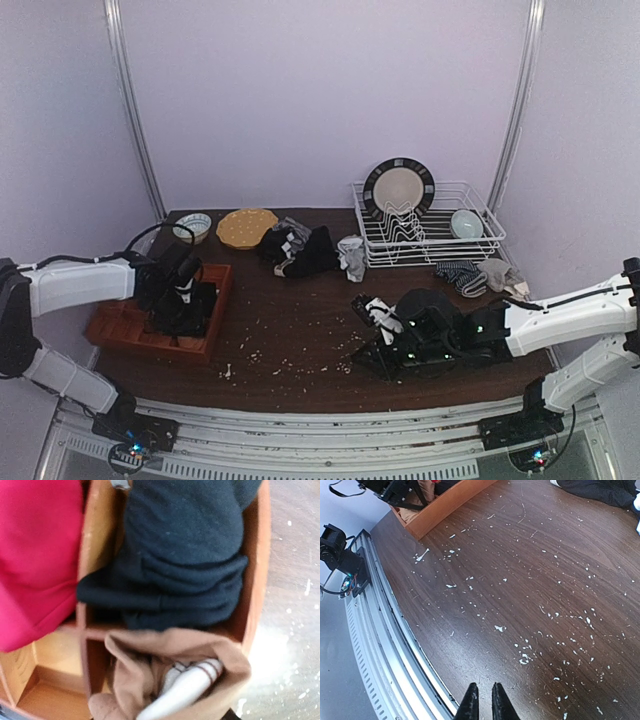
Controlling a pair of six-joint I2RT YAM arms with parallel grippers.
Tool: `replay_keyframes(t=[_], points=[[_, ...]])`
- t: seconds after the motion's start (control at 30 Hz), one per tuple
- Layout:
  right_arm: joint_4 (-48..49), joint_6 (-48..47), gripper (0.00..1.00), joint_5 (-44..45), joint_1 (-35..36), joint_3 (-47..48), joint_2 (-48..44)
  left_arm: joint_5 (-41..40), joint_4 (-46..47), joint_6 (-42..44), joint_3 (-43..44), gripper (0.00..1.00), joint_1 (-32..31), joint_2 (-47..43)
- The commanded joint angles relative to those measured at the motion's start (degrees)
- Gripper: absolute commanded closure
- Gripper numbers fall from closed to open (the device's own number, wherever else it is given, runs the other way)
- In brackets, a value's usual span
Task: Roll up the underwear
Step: Place the underwear in the storage box, then adjust the underwear in the storage box.
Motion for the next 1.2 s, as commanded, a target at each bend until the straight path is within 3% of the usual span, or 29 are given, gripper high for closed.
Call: replay_keyframes(t=[0.0,0.3,0.53,0.87,1.17], points=[[-1.5,-0.8,0.9,1.5,-0.2,1.4,-0.6,-0.7,-4.2,-0.2,2.0,0.55,-0.4,-3.6],[-1.6,-0.4,0.89,1.2,-0.1,1.7,0.1,-0.8,-7.8,0.1,2.6,0.48,-0.5,-9.9],[-1.5,-0.4,0.89,0.9,-0.2,2.0,0.6,-2.8,-6.5,-1.4,1.3,0.46,-0.7,-7.7],[-1.5,-0.4,0.89,0.9,-0.1,2.2,1.2,-2.9,-6.4,-2.2,1.5,0.43,-1.1,-17.7],[-1.7,-0.2,0.89,0.8,-0.2,2.3,1.6,-2.9,-0.1,-2.2,-1.2,0.76,-1.2,-11.4]])
